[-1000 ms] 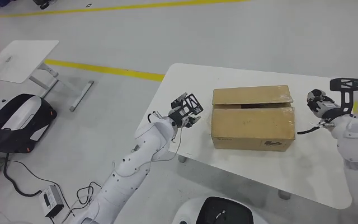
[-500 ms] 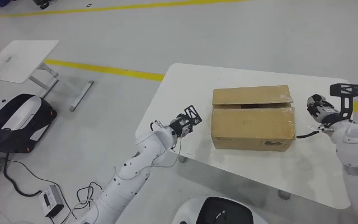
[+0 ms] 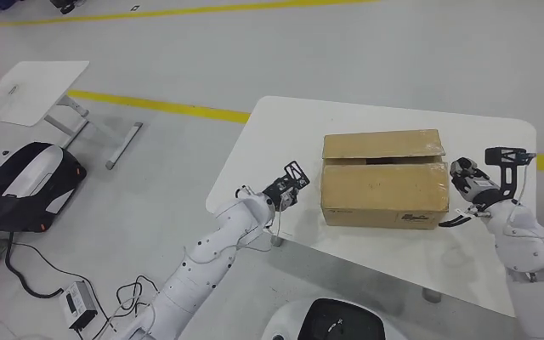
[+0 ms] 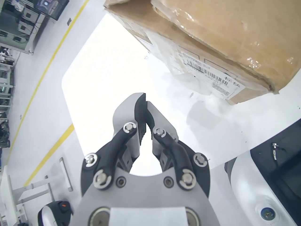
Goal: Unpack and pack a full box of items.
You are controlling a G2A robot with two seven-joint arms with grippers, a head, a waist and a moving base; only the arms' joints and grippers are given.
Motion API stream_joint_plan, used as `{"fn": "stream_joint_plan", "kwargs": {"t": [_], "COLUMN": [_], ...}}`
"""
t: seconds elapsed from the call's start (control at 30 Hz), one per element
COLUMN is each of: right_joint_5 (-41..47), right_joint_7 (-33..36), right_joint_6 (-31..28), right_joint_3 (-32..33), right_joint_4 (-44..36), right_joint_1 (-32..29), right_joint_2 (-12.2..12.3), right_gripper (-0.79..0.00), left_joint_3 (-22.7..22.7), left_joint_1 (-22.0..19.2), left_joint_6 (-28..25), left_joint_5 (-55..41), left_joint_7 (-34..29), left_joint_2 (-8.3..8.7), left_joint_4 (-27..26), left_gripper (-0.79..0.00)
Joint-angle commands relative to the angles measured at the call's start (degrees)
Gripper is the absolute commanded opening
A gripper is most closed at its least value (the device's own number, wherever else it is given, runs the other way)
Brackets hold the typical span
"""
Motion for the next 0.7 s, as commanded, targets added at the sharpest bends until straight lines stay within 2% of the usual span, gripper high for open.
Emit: {"fn": "stream_joint_plan", "kwargs": {"t": [0.0,0.23,0.33,0.67], "right_joint_5": [-0.03,1.23,2.73,2.91], "right_joint_7": [-0.43,0.5,0.73,3.8], "right_joint_6": [-0.8,-2.84,-5.57,-9.47], "right_joint_3": [0.05,1.43,2.51,6.83], "right_joint_4": [0.14,-2.22,-4.22,-11.85], "right_joint_1": [-0.79,-4.2,-6.72,-14.71], "right_joint_2": [0.01,0.33,0.62,1.93], "right_gripper": [-0.785,-0.785,-0.785,-0.785], "left_joint_3": [1.07,3.81,4.94,5.04], "left_joint_1": [-1.16,-3.69,-4.33,-3.75], "left_joint_6": [-0.44,-2.12,-5.26,-7.01], "left_joint_5": [-1.44,-3.15,-2.53,-5.13], "left_joint_7": [-0.15,0.44,0.46,1.75], "left_joint_2": [-0.29,-0.95,-0.95,-0.99], "left_joint_4": [2.06,4.69,4.78,3.26], "left_gripper": [-0.785,-0.785,-0.785,-0.785]}}
